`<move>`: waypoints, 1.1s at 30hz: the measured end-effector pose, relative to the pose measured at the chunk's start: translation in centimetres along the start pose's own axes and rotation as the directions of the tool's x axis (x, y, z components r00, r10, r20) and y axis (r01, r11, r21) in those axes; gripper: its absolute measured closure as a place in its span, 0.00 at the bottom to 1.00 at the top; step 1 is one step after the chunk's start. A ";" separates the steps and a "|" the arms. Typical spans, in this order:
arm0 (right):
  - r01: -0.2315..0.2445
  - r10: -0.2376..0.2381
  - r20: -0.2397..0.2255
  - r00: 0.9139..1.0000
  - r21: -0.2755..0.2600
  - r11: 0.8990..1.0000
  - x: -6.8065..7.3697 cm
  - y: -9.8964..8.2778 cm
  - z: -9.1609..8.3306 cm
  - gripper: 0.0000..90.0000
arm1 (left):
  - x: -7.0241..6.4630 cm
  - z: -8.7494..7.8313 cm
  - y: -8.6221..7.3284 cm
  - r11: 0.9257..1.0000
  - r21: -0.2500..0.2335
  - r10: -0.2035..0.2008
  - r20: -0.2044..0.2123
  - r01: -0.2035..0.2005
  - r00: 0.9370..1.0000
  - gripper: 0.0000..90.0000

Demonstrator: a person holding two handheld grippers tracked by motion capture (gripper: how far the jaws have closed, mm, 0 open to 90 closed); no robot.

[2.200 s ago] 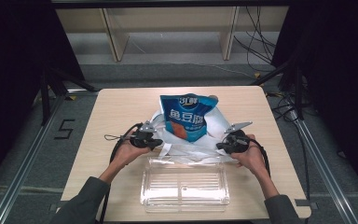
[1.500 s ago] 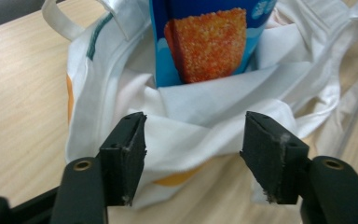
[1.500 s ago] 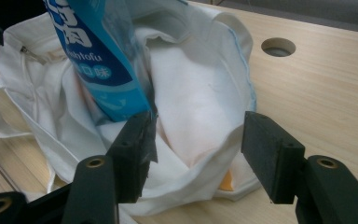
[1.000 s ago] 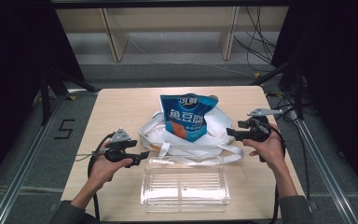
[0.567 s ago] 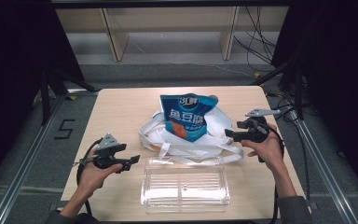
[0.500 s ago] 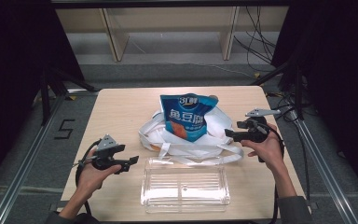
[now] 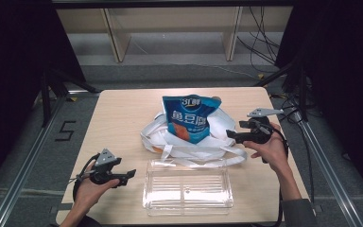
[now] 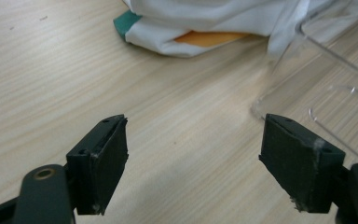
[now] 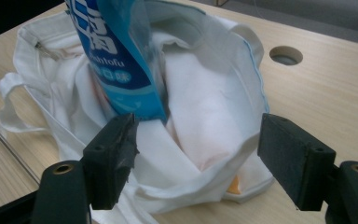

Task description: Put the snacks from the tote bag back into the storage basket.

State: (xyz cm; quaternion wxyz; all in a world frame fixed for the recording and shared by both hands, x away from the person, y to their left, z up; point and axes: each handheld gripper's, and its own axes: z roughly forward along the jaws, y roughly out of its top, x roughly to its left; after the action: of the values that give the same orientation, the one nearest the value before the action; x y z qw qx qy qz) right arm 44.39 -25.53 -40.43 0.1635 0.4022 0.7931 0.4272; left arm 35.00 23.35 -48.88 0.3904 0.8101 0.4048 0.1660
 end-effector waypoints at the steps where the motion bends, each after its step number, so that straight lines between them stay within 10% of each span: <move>1: -0.007 0.007 0.001 1.000 -0.020 1.000 0.3 0.2 0.0 0.31 | -0.1 0.1 -0.2 1.000 -0.004 -0.015 -0.002 0.015 1.000 0.25; 20: 0.146 -0.145 -0.051 0.988 0.005 0.989 2.9 7.6 -1.5 0.25 | 0.0 0.4 -1.0 1.000 0.021 -0.020 -0.006 0.020 1.000 0.25; 33: 0.222 -0.215 -0.097 0.972 0.066 0.973 4.6 12.8 0.6 0.24 | 0.1 0.4 -0.9 0.999 0.043 0.013 -0.002 -0.013 1.000 0.25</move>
State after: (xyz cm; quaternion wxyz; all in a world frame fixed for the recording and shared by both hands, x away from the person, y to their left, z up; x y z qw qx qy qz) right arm 48.33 -17.65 -30.01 0.1583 0.2990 0.8548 0.3935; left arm 34.82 23.62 -49.82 0.3712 0.8207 0.4034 0.1608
